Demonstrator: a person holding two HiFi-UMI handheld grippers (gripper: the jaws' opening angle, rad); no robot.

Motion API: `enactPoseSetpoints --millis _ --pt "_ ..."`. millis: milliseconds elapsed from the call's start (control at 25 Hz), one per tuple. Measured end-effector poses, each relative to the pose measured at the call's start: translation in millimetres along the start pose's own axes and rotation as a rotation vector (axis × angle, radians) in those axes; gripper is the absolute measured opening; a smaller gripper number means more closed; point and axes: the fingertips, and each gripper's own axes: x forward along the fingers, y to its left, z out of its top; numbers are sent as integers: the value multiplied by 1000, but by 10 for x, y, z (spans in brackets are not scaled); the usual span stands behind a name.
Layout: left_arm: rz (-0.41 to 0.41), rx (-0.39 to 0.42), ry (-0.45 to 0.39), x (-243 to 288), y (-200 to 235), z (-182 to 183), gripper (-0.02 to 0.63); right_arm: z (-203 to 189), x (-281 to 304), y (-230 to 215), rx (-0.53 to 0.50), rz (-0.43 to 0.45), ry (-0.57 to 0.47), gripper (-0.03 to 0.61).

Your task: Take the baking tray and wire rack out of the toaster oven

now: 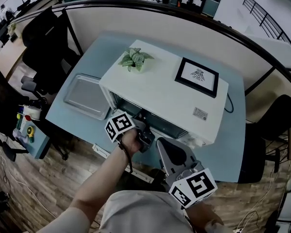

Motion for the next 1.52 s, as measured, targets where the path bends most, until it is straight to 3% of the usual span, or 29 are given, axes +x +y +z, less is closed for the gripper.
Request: enactPoseSetpoints --millis 440,560,760,1520 --pt "-74 -30 -20 360 -97 53 225 -194 57 -102 20 -25 -3 3" --pt "-92 -16 -31 375 -142 43 167 -157 42 -128 16 -30 -14 3" --pt "-124 -19 -46 352 -292 54 9 -125 5 -92 12 -18 -8 3" --pt "-73 -21 -23 -677 -271 -168 6 431 -337 281 25 27 63 3"
